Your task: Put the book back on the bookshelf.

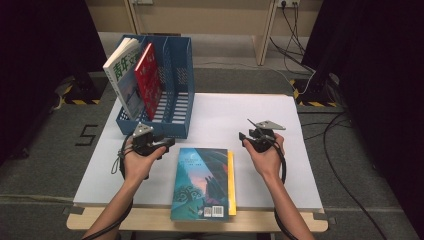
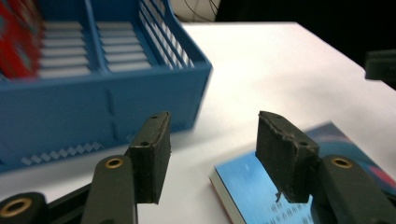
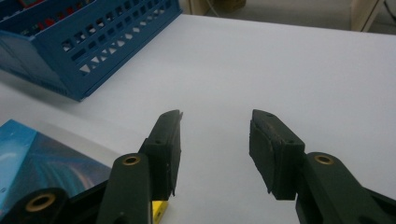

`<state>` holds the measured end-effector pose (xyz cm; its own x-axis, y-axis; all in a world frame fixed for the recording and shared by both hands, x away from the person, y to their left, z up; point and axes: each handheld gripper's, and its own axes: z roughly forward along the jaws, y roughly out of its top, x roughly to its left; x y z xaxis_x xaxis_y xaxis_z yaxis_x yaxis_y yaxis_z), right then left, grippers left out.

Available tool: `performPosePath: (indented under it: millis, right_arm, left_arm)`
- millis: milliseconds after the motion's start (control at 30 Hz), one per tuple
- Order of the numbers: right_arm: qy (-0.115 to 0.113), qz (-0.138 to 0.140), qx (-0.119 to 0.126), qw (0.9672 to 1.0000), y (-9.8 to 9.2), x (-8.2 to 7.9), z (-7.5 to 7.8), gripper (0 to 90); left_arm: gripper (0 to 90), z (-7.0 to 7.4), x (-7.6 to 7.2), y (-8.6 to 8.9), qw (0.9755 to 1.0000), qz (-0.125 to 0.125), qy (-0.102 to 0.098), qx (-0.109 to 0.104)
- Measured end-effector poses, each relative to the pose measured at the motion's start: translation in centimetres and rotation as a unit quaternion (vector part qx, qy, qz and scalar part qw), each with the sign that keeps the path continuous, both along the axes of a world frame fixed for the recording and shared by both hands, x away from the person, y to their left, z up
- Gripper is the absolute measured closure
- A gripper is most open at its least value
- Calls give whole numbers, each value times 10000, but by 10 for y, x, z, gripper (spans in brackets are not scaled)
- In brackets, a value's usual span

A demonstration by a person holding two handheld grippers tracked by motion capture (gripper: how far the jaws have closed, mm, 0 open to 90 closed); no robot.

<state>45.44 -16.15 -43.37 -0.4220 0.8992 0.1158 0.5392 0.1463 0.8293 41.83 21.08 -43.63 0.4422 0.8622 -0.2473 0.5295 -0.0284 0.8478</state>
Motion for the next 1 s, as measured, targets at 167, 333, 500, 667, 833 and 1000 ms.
performPosePath:
  millis: [167,333,500,667,833,1000]
  right_arm:
    - [179,159,30,9997,8,-1,-4,536]
    - [355,323,37,9988,18,1,-10,533]
    - [465,400,66,9981,26,0,-14,531]
    - [589,483,51,9971,32,1,-18,529]
    - [701,564,98,9959,35,1,-21,530]
    - [815,629,154,9946,37,2,-22,530]
  left_arm:
    - [447,-15,-7,-7,9996,-148,208,-74]
    - [449,-26,-15,-14,9990,-303,327,-48]
    - [449,-30,-20,-16,9989,-316,336,-47]
    - [448,-34,-22,-17,9986,-373,383,-45]
    - [453,-38,-25,-21,9975,-497,505,-37]
    - [466,-42,-27,-22,9970,-540,546,-31]
